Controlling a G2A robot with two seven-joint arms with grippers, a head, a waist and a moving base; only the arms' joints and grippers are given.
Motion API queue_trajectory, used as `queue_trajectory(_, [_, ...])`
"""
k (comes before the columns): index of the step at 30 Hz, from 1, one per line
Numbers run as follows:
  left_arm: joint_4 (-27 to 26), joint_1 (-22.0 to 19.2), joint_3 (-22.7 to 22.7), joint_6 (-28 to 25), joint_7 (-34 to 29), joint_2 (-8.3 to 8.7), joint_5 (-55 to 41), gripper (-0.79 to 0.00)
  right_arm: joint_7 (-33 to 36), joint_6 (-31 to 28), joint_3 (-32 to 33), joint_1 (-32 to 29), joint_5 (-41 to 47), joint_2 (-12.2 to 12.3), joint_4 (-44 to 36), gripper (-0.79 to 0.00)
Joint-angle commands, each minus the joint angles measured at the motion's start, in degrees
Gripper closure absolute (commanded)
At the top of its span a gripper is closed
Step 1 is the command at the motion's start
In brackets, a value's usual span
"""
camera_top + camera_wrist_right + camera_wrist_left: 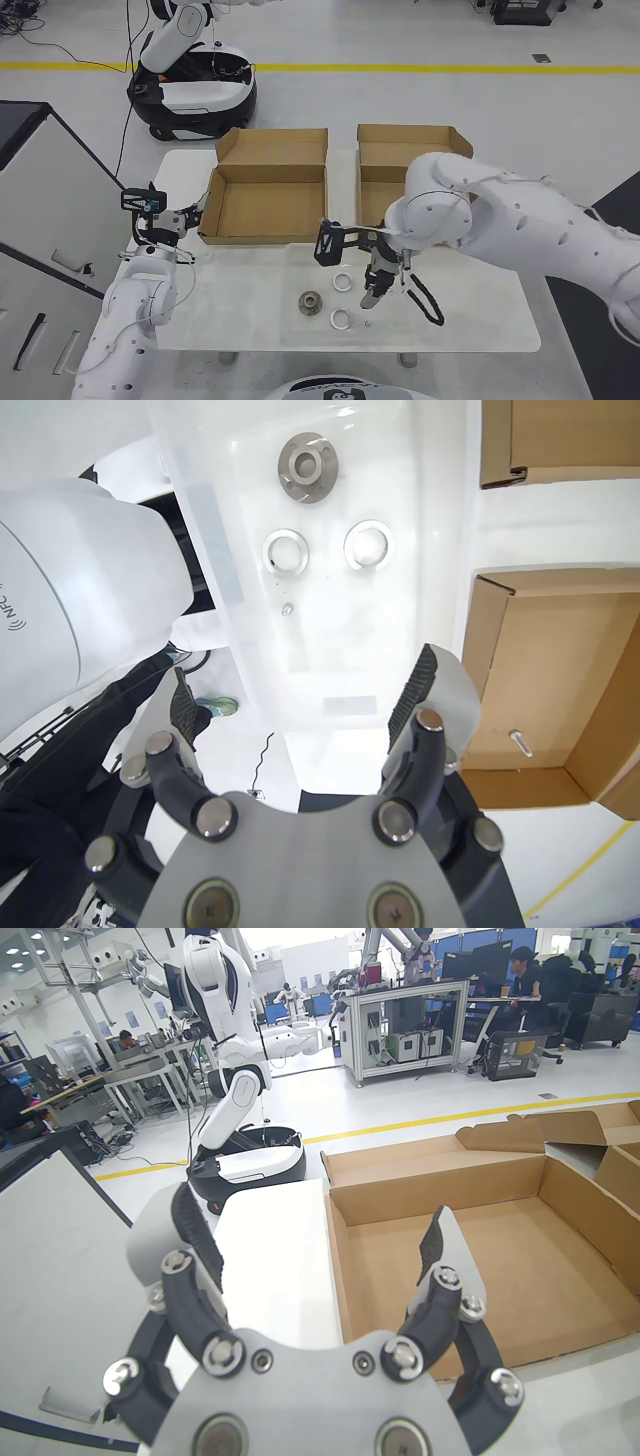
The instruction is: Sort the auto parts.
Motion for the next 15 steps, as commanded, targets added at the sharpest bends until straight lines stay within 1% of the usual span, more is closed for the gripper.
queue_trajectory(1, [0.0,0.0,0.0,0.0,0.0,0.00,0.0,-0.785,-0.1,0.2,-0.5,-0.4,-0.2,-0.5,0.4,-0.785])
queue_trajectory(3, [0.0,0.0,0.0,0.0,0.0,0.00,0.0,-0.785,-0.2,0.3,-1.0,-0.8,-0.3,-1.0,0.8,-0.785])
queue_trajectory(5, [0.0,0.0,0.0,0.0,0.0,0.00,0.0,-0.785,-0.2,0.4,-1.4,-1.2,-0.3,-1.4,1.3,-0.763])
queue_trajectory(8, [0.0,0.0,0.0,0.0,0.0,0.00,0.0,-0.785,-0.3,0.6,-1.8,-1.8,-0.6,-2.0,2.1,-0.631])
queue_trajectory(9, [0.0,0.0,0.0,0.0,0.0,0.00,0.0,-0.785,-0.2,0.7,-2.0,-2.0,-0.6,-2.2,2.4,-0.603])
queue_trajectory(11, [0.0,0.0,0.0,0.0,0.0,0.00,0.0,-0.785,-0.1,1.0,-2.4,-2.6,-0.7,-2.5,3.1,-0.576])
queue_trajectory(12, [0.0,0.0,0.0,0.0,0.0,0.00,0.0,-0.785,0.2,1.2,-2.6,-2.9,-1.0,-2.6,3.4,-0.526])
queue_trajectory(15, [0.0,0.0,0.0,0.0,0.0,0.00,0.0,-0.785,0.1,1.4,-2.9,-3.7,-1.6,-3.0,4.2,-0.456])
